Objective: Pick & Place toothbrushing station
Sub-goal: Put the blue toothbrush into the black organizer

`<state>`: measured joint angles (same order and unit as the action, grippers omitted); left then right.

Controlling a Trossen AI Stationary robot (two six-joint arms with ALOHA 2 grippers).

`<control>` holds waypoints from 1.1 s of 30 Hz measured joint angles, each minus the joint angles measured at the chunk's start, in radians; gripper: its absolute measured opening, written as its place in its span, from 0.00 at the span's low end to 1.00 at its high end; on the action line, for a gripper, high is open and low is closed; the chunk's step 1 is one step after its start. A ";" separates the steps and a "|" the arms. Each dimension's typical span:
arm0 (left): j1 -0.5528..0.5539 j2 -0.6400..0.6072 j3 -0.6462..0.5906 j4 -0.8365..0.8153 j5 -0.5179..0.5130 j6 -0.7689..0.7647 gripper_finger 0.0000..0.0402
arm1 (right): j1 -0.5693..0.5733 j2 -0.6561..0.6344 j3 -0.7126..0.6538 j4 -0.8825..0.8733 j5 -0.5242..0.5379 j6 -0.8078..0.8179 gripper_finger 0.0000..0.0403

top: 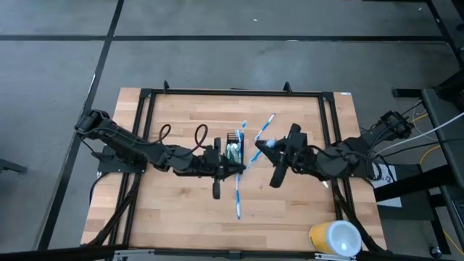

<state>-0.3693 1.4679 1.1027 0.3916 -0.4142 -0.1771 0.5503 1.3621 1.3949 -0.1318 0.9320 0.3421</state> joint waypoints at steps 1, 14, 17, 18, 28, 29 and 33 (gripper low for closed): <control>0.001 0.000 0.000 -0.002 -0.011 0.000 0.00 | 0.001 0.000 0.000 0.006 0.012 -0.014 0.04; -0.008 -0.146 0.000 -0.517 -0.484 -0.096 0.12 | -0.027 -0.001 -0.001 0.173 0.073 -0.305 0.04; -0.014 -0.212 0.000 -0.647 -0.529 -0.137 0.15 | -0.081 0.000 0.000 0.116 0.041 -0.310 0.04; -0.020 -0.236 0.000 -0.688 -0.543 -0.149 0.16 | -0.105 0.002 0.000 0.097 0.016 -0.309 0.04; -0.115 -0.353 0.000 -1.048 -0.626 -0.351 0.20 | -0.391 0.006 -0.142 0.136 -0.385 -0.298 0.04; -0.133 -0.353 0.000 -1.065 -0.636 -0.364 0.20 | -0.410 0.006 -0.179 0.179 -0.434 -0.298 0.04; -0.220 -0.353 0.000 -1.076 -0.715 -0.348 0.20 | -0.479 0.007 -0.347 0.434 -0.604 -0.298 0.04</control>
<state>-0.5894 1.1152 1.1025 -0.6849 -1.1294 -0.5252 0.0714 1.3689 1.0481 0.3018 0.3280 0.0444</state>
